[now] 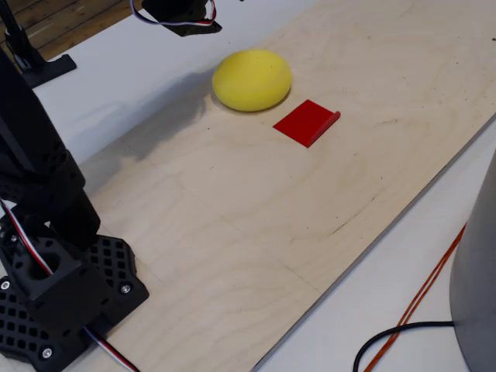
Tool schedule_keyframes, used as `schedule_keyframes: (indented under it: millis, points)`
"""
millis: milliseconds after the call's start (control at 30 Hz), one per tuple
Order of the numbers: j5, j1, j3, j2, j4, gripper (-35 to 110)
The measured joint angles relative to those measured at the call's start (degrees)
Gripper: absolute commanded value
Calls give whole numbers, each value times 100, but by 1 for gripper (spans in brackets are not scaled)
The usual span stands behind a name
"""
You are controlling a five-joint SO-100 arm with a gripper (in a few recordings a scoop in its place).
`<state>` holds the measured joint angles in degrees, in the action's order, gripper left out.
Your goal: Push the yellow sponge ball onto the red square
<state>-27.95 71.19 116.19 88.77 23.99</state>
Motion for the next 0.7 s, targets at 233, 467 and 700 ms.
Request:
schedule_keyframes:
  millis: [233, 467, 700]
  points:
    - [88, 18, -105, -264, -185, 19]
    - [88, 44, -88, -510, -466, 20]
    - [97, 44, 0, -633, -712, 20]
